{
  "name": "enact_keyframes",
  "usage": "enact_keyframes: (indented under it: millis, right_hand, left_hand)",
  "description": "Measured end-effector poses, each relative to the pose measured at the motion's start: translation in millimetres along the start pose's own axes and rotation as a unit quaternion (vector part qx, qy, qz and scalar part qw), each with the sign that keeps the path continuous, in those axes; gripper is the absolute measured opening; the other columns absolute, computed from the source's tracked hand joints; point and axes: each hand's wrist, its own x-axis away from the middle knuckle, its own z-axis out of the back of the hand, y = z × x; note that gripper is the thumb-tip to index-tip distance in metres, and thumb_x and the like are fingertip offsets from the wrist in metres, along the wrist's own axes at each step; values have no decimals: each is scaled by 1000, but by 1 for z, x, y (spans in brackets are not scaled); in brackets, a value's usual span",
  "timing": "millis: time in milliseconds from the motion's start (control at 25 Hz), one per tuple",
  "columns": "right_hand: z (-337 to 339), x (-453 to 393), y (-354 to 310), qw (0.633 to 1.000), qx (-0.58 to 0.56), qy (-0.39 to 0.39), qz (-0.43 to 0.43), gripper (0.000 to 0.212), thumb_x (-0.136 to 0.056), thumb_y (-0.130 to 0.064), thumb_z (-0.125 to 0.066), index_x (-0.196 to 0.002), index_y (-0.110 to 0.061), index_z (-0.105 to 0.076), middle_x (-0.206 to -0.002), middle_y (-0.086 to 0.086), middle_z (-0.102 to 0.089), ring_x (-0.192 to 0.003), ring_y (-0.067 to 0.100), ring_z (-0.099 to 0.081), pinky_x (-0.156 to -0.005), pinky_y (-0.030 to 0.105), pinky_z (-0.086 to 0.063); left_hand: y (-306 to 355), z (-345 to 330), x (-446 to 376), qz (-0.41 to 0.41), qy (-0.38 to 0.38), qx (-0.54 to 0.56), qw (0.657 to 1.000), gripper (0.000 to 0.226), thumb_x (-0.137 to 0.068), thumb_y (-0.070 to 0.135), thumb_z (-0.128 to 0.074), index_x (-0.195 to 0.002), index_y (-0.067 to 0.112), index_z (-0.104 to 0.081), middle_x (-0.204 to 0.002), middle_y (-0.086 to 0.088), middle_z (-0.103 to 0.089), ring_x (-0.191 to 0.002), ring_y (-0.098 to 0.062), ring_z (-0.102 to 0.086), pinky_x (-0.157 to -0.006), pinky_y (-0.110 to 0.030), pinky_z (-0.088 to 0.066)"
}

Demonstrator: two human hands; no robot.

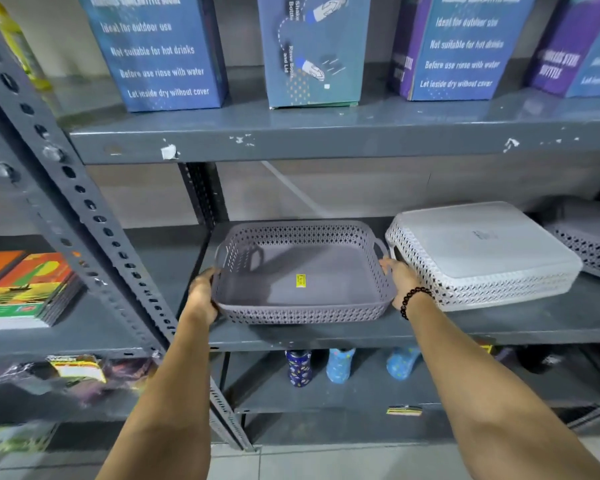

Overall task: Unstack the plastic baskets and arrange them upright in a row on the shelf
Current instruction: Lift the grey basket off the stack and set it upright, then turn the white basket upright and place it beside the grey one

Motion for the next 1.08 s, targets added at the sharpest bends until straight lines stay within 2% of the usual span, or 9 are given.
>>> enact_keyframes:
  millis: [120,280,400,480,600,680,800,920,1080]
  right_hand:
    - [19,-74,33,996,89,27,-5,82,-62,-68,-51,-130,-22,-52,-139,4,-52,-122,27,-53,-107,51,-40]
    - [12,-52,28,996,88,18,-18,71,-72,-60,-46,-130,-21,-52,-136,7,-55,-122,28,-54,-107,49,-40]
    - [3,-21,14,996,89,13,-15,71,-80,-57,-43,-138,-15,-45,-145,7,-47,-130,28,-47,-111,48,-36]
    - [-1,1,3,994,103,23,-7,69,-84,-52,-48,-139,-10,-43,-144,7,-47,-130,29,-47,-112,46,-36]
    - [-3,29,-14,991,122,40,28,61,-86,-42,-55,-136,-7,-47,-142,14,-50,-127,31,-50,-111,45,-37]
    - [0,40,-24,988,133,41,67,53,-90,-37,-54,-135,-8,-48,-143,12,-49,-130,30,-47,-111,40,-35]
    - [11,49,-39,987,119,33,103,49,-91,-35,-54,-133,-9,-51,-142,9,-50,-130,27,-46,-110,38,-33]
    - [38,52,-58,990,81,25,114,42,-91,-28,-57,-126,-6,-56,-127,5,-58,-117,20,-53,-100,30,-38]
    - [103,35,-88,976,78,93,182,23,-89,-22,-60,-106,-8,-63,-108,7,-60,-103,19,-53,-92,27,-40]
  left_hand:
    - [-8,4,-7,11,15,-45,999,34,-96,27,-42,-76,11,-66,-85,-12,-67,-72,-25,-65,-68,-35,-56]
    - [-10,8,-15,7,32,-78,996,37,-98,26,-33,-89,13,-66,-107,-13,-67,-78,-22,-65,-52,-26,-56]
    - [-10,1,-8,5,53,-84,995,40,-99,23,-32,-115,5,-63,-98,-12,-67,-81,-24,-64,-66,-31,-53]
    - [-11,-8,0,-42,122,-206,970,40,-100,12,-30,-133,-3,-46,-116,-19,-62,-104,-32,-61,-85,-40,-52]
    - [-3,-31,27,-139,219,-286,922,39,-101,12,-27,-131,-4,-47,-131,-27,-53,-119,-39,-52,-99,-47,-44]
    - [0,-54,38,-205,209,-331,897,45,-102,23,-25,-124,-5,-54,-127,-28,-57,-117,-40,-54,-97,-46,-42]
    - [-8,-106,52,-252,136,-343,895,50,-103,29,-26,-120,-6,-57,-123,-30,-60,-114,-42,-56,-96,-44,-43]
    - [-33,-169,65,-268,59,-357,893,49,-103,29,-27,-121,-7,-56,-124,-30,-59,-115,-42,-55,-94,-43,-43]
    - [-74,-264,86,-284,-15,-383,879,46,-103,25,-30,-121,-8,-56,-126,-32,-57,-118,-42,-53,-93,-42,-42]
